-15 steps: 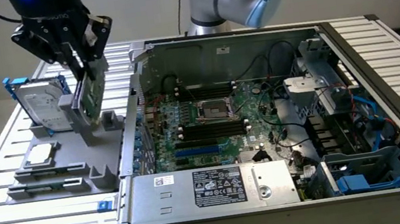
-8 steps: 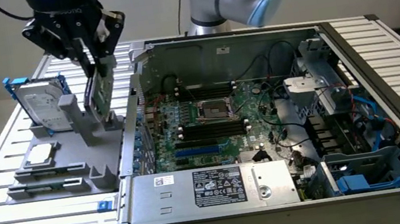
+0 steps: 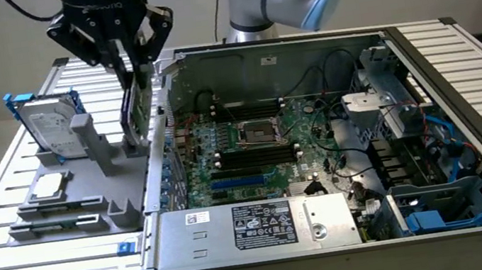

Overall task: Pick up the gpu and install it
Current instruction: 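Pick up the gpu and move the gpu toward the slot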

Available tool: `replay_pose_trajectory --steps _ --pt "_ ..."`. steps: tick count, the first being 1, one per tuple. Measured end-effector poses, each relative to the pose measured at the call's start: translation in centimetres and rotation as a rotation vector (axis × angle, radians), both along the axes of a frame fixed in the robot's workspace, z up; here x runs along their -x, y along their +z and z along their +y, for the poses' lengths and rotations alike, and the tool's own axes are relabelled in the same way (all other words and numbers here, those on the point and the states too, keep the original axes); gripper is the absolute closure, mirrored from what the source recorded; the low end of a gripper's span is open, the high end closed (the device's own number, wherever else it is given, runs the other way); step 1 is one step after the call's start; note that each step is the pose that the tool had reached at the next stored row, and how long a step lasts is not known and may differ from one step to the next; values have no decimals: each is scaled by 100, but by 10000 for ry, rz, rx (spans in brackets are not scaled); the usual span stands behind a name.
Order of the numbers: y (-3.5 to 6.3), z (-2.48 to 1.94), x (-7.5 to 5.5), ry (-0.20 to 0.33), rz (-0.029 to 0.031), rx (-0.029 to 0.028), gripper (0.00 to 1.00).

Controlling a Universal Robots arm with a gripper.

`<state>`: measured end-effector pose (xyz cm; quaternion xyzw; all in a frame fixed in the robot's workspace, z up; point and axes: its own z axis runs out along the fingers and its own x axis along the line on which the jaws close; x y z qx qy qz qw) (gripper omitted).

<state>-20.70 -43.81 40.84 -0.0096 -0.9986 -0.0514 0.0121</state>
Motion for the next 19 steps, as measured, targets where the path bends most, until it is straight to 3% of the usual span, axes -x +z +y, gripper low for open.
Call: replay_pose_trajectory --steps 11,19 --pt "73 -61 -445 0 197 -71 74" --pt "52 -64 -808 0 224 -72 74"
